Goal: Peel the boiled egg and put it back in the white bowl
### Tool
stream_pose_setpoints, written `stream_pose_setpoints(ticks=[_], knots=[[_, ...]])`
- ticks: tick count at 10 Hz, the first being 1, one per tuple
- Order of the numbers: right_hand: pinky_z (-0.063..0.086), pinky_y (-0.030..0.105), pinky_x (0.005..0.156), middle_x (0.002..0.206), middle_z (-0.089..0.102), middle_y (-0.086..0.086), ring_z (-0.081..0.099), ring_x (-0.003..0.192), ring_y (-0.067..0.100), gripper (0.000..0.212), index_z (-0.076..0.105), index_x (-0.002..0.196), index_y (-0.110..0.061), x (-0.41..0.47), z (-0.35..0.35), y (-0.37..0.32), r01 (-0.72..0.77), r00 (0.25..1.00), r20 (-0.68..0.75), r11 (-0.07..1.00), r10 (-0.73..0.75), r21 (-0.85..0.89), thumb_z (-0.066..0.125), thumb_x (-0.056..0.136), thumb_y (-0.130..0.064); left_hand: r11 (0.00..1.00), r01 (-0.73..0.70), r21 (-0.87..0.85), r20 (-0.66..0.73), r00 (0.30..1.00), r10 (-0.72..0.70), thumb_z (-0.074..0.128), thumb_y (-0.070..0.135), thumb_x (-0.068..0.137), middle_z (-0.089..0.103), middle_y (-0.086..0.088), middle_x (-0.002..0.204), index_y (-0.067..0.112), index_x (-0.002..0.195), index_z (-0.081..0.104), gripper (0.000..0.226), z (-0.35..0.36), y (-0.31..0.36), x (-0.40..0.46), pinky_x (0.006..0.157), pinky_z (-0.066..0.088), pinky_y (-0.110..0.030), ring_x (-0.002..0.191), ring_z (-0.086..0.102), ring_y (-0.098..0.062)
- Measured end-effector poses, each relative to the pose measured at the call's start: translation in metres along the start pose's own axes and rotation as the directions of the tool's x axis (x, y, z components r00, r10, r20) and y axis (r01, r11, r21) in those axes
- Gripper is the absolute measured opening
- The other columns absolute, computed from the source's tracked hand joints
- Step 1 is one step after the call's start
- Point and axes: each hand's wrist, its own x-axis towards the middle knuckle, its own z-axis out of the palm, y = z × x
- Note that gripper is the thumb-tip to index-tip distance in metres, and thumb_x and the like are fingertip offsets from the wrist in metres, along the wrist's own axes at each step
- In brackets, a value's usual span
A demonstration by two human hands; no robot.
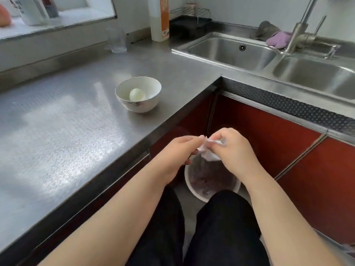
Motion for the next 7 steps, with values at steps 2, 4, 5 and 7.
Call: stream_pose_setpoints(ticks=[2,4,5,7], knots=[[0.049,0.035,0.071,0.090,0.061,-0.008,0.058,0.083,0.016,0.012,0.060,0.080,-0.030,0.028,0.047,0.104,-0.388,0.919,0.049,0.919,0.391,-0.065,0.060,0.078,-0.042,0.997,0.071,0.023,-0.154,0.986,-0.067,0.058,0.044,0.092,0.068,0.021,0.107,0.037,0.106,0.068,0.018,0.008,-0.043,0.033,0.079,0.047,-0.022,0.099,0.060,0.008],[0.049,0.022,0.062,0.068,0.068,-0.004,0.068,0.083,0.024,0.011,0.064,0.075,-0.020,0.060,0.101,0.190,-0.572,0.808,0.130,0.818,0.574,-0.060,0.058,0.084,-0.020,0.977,0.213,0.003,-0.329,0.923,-0.200,0.060,0.031,0.094,0.067,0.014,0.102,0.029,0.093,0.069,0.009,-0.003,-0.080,0.066,0.068,0.038,-0.018,0.095,0.056,0.001],[0.049,0.035,0.086,0.114,0.066,0.013,0.061,0.106,0.033,0.026,0.062,0.112,-0.021,0.072,0.124,0.218,-0.587,0.780,0.216,0.806,0.587,-0.076,0.063,0.086,-0.025,0.969,0.245,-0.023,-0.335,0.912,-0.238,0.060,0.029,0.096,0.066,0.014,0.102,0.028,0.094,0.068,0.008,-0.005,-0.087,0.081,0.067,0.037,-0.015,0.094,0.054,0.003],[0.046,0.037,0.096,0.128,0.060,0.013,0.057,0.117,0.030,0.046,0.051,0.128,-0.019,0.048,0.138,0.263,-0.551,0.708,0.333,0.782,0.623,-0.293,0.066,0.087,-0.033,0.971,0.241,0.000,-0.361,0.905,-0.224,0.059,0.025,0.097,0.066,0.011,0.101,0.026,0.091,0.066,0.008,-0.003,-0.096,0.098,0.074,0.041,-0.018,0.096,0.057,-0.003]])
